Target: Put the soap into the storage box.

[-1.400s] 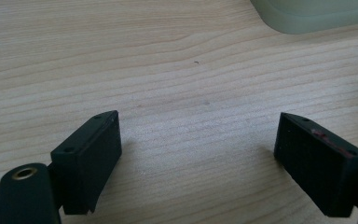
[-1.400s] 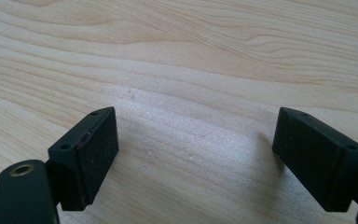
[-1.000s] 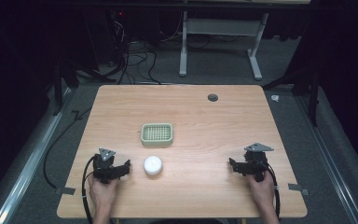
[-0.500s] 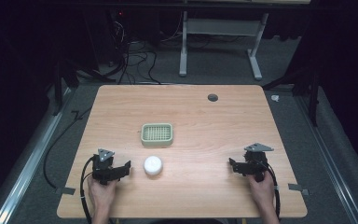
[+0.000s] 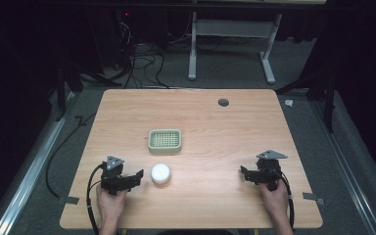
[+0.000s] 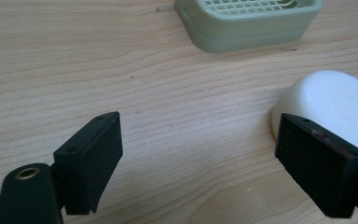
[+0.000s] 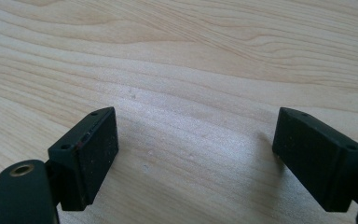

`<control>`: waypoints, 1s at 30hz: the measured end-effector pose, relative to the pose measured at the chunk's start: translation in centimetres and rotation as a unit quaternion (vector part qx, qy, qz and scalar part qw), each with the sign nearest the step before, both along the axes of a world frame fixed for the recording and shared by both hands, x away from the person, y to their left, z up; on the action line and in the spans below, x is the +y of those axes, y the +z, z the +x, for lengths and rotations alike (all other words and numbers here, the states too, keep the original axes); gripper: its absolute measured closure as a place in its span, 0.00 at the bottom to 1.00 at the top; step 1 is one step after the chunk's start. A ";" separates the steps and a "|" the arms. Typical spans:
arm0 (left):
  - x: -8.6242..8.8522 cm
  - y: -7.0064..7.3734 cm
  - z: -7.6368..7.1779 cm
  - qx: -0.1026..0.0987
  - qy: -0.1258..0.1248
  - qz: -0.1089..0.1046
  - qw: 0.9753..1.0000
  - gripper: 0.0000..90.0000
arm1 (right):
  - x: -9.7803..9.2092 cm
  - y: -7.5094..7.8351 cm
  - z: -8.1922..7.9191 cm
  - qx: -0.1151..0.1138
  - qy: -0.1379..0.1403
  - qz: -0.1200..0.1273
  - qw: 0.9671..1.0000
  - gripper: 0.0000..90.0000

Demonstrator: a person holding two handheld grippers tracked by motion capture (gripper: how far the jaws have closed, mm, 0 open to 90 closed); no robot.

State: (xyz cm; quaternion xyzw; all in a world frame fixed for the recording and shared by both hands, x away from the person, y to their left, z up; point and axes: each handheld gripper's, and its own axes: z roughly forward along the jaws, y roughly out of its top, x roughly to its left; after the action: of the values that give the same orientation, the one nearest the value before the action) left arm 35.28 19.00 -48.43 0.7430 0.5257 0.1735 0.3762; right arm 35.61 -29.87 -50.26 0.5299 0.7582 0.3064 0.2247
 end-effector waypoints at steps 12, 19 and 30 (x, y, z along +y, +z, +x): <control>-1.3 1.1 -0.5 -0.007 -0.027 0.000 1.000 0.17 | 0.0 0.0 0.0 0.000 0.000 0.000 1.000 0.17; -2.6 1.7 -1.0 -0.018 -0.048 0.005 0.999 0.17 | 0.0 0.0 0.0 0.000 0.000 0.001 1.000 0.17; -4.4 2.1 -1.3 -0.020 -0.074 0.006 0.997 0.17 | 0.0 0.0 0.0 0.000 0.000 0.000 1.000 0.17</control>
State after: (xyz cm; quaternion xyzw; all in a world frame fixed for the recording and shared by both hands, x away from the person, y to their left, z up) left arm 33.96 14.55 -46.31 0.7782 0.4610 0.1631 0.3941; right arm 35.60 -29.87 -50.26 0.5297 0.7582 0.3065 0.2247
